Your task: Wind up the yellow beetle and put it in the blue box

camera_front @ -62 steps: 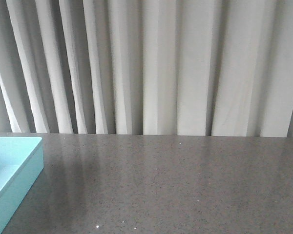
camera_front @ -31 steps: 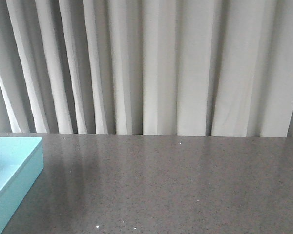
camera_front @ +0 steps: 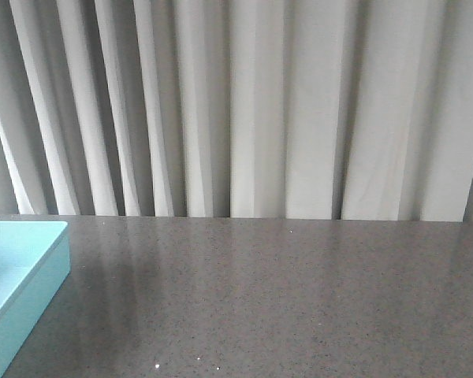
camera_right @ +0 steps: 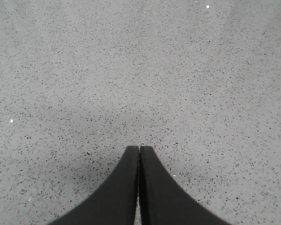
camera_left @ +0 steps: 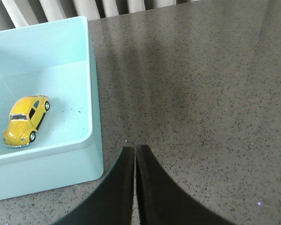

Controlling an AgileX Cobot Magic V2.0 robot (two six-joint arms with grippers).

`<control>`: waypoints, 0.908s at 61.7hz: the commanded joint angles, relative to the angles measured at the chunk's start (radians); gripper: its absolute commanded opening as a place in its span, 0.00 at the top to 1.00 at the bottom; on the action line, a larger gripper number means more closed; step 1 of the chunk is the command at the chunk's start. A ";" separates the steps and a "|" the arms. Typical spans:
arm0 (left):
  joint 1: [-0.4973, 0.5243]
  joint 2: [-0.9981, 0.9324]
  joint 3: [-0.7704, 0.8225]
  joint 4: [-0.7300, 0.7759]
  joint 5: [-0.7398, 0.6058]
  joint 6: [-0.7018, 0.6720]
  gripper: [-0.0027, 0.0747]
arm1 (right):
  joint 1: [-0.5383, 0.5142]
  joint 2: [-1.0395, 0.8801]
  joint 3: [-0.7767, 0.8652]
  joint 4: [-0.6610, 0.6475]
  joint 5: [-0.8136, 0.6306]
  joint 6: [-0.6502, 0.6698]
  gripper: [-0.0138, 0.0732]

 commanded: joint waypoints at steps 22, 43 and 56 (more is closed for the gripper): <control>0.043 -0.495 0.513 -0.040 -0.522 -0.036 0.97 | 0.002 0.004 -0.027 -0.002 -0.058 0.000 0.85; 0.044 -0.628 0.611 -0.036 -0.592 -0.035 0.97 | 0.002 0.002 -0.027 -0.002 -0.054 0.000 0.85; 0.044 -0.627 0.610 -0.035 -0.569 -0.034 0.97 | 0.002 0.002 -0.027 -0.002 -0.051 0.000 0.85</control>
